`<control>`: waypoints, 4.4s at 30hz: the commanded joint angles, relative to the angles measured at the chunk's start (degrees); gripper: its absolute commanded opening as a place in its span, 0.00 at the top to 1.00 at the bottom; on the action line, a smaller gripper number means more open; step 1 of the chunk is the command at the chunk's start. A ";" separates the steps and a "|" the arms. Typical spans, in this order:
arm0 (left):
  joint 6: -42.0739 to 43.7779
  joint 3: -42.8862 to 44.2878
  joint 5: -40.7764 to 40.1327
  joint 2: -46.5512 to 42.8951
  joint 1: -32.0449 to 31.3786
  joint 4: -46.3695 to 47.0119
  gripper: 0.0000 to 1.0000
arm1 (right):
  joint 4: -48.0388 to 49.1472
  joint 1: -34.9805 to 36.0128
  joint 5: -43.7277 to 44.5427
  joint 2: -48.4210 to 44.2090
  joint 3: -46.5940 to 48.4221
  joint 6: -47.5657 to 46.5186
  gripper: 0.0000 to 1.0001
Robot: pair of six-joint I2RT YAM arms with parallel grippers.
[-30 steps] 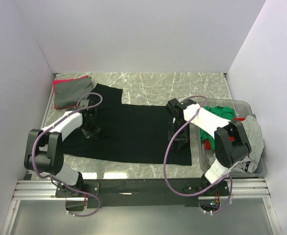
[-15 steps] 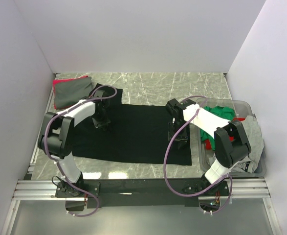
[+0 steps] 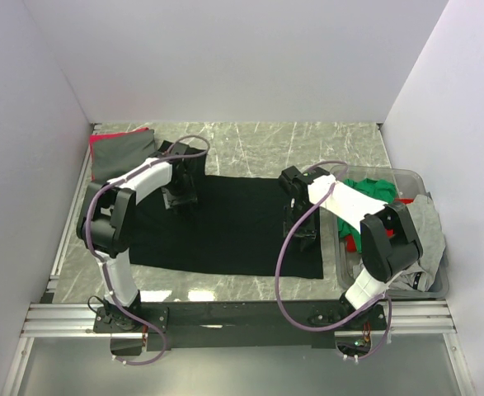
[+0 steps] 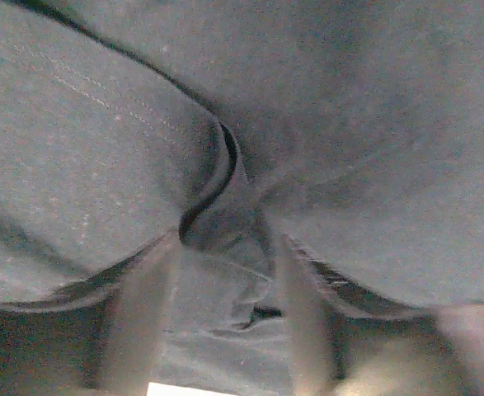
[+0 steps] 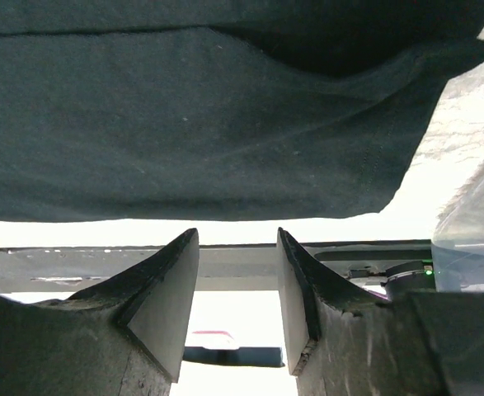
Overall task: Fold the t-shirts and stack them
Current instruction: Fold the tshirt
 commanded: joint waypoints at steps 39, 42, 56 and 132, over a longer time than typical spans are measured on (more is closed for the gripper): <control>-20.94 -40.19 3.84 -32.57 32.63 6.77 0.01 | 12.44 4.91 -1.51 14.16 1.22 -5.66 0.49; -22.60 -42.03 5.07 -34.94 32.72 5.79 0.01 | 12.35 5.79 -1.60 13.28 -1.15 -5.14 0.49; -27.27 -39.93 -0.20 -38.11 32.72 -2.12 0.01 | 10.24 7.37 -0.20 10.03 -5.11 -2.94 0.49; -2.92 -14.62 8.59 -20.70 19.80 14.84 0.04 | 11.90 -10.47 20.71 10.02 16.42 -2.85 0.45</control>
